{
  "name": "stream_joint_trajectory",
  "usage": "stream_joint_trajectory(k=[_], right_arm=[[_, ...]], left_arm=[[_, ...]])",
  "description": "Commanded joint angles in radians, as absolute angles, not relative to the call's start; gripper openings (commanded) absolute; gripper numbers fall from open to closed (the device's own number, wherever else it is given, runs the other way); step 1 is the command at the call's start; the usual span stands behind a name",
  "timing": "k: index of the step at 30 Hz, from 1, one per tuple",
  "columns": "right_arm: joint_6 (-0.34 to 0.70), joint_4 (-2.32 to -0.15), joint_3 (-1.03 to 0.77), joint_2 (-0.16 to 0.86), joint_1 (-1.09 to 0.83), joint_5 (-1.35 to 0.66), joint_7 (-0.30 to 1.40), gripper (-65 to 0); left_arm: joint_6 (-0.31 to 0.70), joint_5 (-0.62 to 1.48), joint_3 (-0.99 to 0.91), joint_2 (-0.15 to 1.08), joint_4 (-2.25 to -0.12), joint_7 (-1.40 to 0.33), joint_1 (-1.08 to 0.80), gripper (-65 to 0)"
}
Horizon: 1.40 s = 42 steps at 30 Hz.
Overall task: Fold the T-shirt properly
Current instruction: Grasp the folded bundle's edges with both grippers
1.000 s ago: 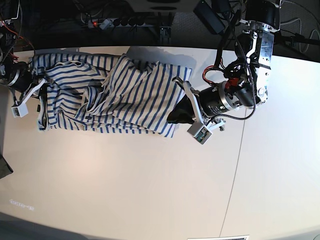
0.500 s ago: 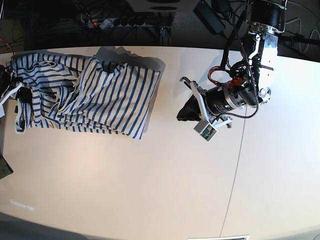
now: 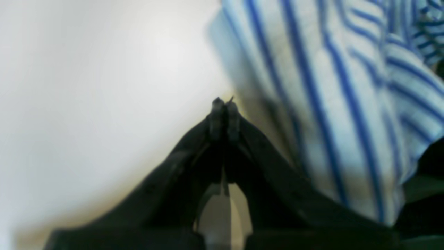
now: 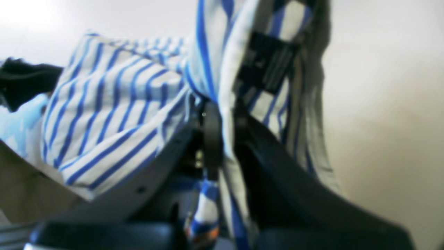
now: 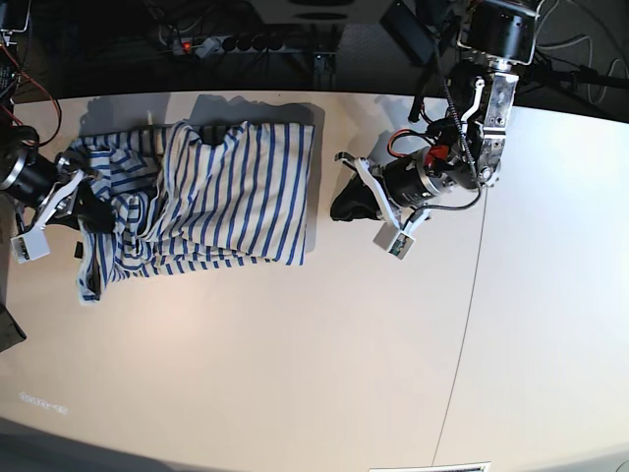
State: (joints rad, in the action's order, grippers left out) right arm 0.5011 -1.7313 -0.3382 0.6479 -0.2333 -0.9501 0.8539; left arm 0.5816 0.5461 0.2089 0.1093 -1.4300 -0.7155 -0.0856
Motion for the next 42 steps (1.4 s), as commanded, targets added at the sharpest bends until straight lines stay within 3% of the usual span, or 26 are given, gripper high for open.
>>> stream_joint_trajectory(k=[1,11,21,28,31,32,33,42], right_arm=[[0.546,-1.776,-0.333,0.664,-0.223,-0.959,0.830,-65.0],[0.546,-1.971,-0.185,0.653,-0.223,-0.870,0.812,-65.0],[0.546,-1.973,0.023,0.579,-0.225,-0.778,0.809,-65.0],[0.546,-1.973,0.060,0.579,-0.228,-0.691,0.777,-65.0],[0.547,-1.973,0.060,0.579,-0.229,-0.691,0.778,-34.5],[0.547,-1.973,0.063,0.579,-0.229,-0.691,0.778,-28.2],[0.547,-1.973,0.067,0.579,-0.228,-0.691,0.778,-25.8],[0.547,-1.995,0.088,0.579,-0.229,-0.707,0.779,-26.0]], left_arm=[[0.588,0.518,0.221,0.099,-1.419,-0.757,-0.084,-64.1],[0.587,0.466,0.409,0.021,-1.319,-0.726,-0.086,-64.1],[0.587,0.450,0.419,-0.045,-1.319,-0.714,-0.085,-64.1],[0.587,0.450,0.419,-0.044,-1.319,-0.715,-0.083,-64.1],[0.587,0.451,0.417,-0.044,-1.319,-0.715,-0.083,-64.1],[0.587,0.451,0.416,-0.044,-1.319,-0.715,-0.083,-64.1],[0.587,0.451,0.416,-0.044,-1.319,-0.715,-0.083,-64.1],[0.587,0.485,0.384,-0.044,-1.319,-0.788,-0.043,-64.1]])
